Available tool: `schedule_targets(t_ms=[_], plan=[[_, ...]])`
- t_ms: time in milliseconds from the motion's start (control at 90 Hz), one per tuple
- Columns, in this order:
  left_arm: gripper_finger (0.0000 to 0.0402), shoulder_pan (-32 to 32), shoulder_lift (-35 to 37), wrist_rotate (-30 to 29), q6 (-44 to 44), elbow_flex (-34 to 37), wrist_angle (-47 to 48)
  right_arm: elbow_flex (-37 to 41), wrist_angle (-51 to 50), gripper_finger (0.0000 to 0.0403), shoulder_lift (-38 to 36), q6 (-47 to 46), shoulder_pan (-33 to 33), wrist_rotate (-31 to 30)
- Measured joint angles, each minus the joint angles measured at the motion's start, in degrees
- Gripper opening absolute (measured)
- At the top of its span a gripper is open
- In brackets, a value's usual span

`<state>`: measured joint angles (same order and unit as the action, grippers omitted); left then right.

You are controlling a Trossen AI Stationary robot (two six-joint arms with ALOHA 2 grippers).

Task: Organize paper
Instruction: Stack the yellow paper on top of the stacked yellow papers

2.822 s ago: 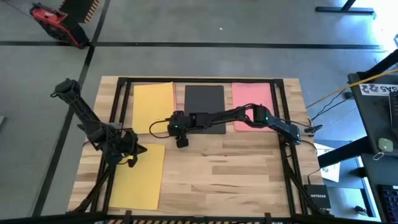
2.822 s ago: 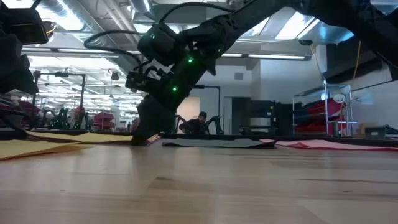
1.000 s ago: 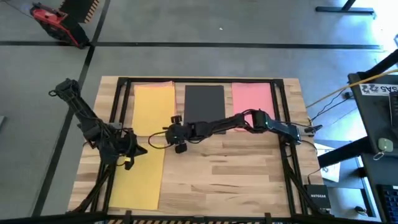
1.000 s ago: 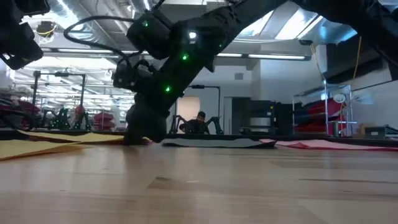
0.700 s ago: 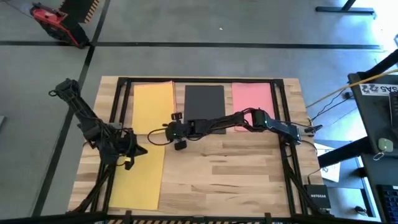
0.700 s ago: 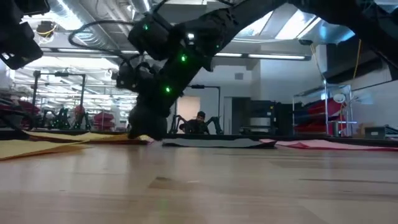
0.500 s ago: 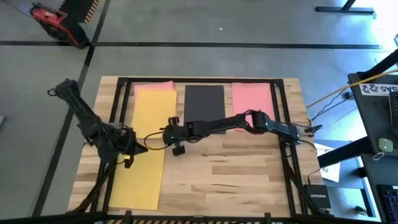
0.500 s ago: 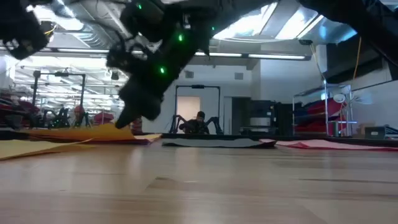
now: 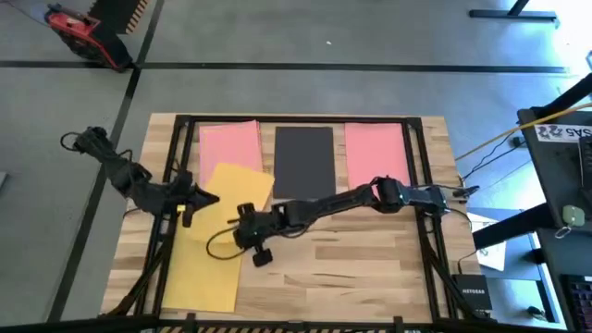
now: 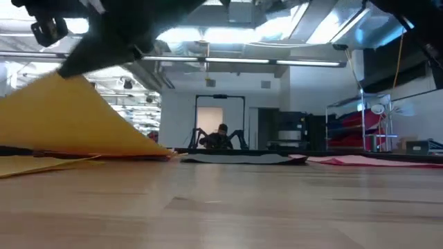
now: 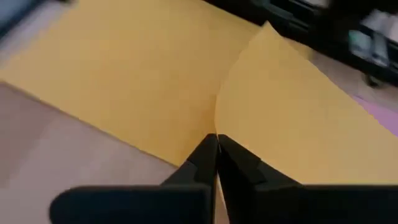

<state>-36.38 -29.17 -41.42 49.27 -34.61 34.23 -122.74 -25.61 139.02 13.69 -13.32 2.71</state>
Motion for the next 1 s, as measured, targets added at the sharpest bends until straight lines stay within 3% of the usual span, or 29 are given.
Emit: schedule_targets(t_ms=[500, 1000], plan=[[0.0000, 6.23, -1.29, 2.02, 4.54, 1.46, 3.87, 0.57, 5.84, 0.0000, 2.45, 1.53, -3.67, 15.56], [0.0000, 6.16, -6.34, 3.55, 7.68, 1.51, 4.13, -4.90, 6.50, 0.0000, 3.65, 1.57, -3.56, 21.26]])
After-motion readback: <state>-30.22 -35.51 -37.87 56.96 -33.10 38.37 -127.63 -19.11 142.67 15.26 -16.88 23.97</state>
